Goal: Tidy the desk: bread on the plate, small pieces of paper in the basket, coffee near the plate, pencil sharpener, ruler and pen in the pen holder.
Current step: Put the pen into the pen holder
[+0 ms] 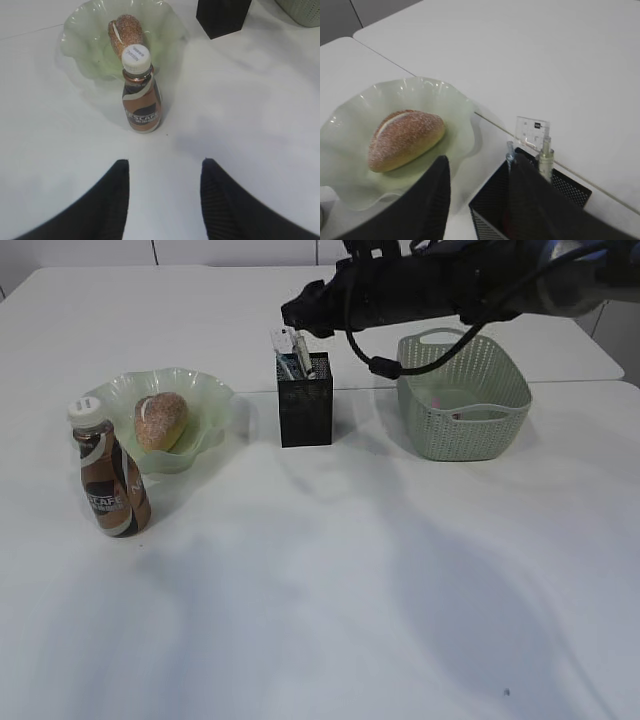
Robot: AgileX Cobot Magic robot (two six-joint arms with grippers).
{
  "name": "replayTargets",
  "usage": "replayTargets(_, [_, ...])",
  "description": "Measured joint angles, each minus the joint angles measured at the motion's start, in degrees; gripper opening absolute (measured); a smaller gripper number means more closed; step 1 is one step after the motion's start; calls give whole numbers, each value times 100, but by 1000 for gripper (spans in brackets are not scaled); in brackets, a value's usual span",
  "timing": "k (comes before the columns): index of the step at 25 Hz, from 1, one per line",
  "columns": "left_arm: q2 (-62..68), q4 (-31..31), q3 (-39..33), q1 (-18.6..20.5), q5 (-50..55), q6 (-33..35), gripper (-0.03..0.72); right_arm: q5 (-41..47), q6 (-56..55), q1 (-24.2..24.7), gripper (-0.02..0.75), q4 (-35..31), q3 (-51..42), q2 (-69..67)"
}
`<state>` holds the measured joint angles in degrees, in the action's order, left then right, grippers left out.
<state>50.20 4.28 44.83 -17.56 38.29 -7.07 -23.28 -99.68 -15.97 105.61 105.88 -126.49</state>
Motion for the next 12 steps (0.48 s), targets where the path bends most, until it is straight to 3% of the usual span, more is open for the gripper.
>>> replayTargets(6, [-188,242,0,0,552,0,328,-174,0,24,330,0,-287,389])
replayTargets(12, [-993,312,0,0,841,0,328,-214,21,174,330,0,-1141,1206])
